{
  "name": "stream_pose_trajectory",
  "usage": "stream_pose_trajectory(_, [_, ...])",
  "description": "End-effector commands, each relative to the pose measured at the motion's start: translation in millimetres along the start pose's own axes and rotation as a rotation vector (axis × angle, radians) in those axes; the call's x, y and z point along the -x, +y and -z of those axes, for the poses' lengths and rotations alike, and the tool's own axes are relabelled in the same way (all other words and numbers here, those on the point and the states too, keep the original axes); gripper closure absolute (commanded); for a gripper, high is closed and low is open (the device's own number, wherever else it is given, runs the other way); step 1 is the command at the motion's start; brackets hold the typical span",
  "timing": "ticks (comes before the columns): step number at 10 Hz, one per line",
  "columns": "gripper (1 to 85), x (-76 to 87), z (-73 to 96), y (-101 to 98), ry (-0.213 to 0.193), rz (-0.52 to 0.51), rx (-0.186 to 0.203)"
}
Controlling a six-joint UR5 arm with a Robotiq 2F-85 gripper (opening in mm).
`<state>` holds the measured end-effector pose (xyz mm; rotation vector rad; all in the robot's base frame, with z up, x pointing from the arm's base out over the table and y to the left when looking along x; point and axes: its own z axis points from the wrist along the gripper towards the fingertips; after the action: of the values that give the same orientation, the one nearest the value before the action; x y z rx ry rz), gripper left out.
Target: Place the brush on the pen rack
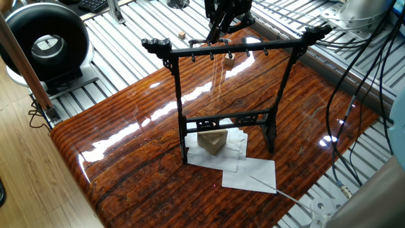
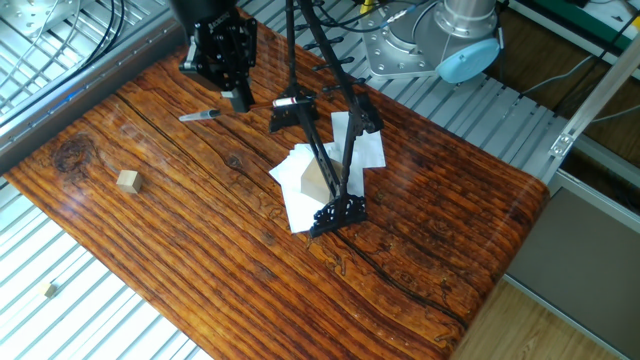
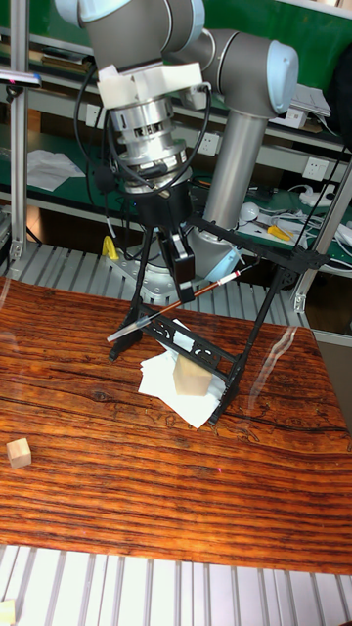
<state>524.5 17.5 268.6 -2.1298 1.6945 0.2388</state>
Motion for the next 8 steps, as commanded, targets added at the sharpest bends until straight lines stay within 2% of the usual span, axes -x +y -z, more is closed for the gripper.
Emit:
stream_pose_trajectory(1, [84.7,5.0,1.2,-2.0,0.001,-0.001,-0.014])
stream_pose_trajectory(8, [84.7,5.9,3.5,0.0,0.006,-0.003,-0.012])
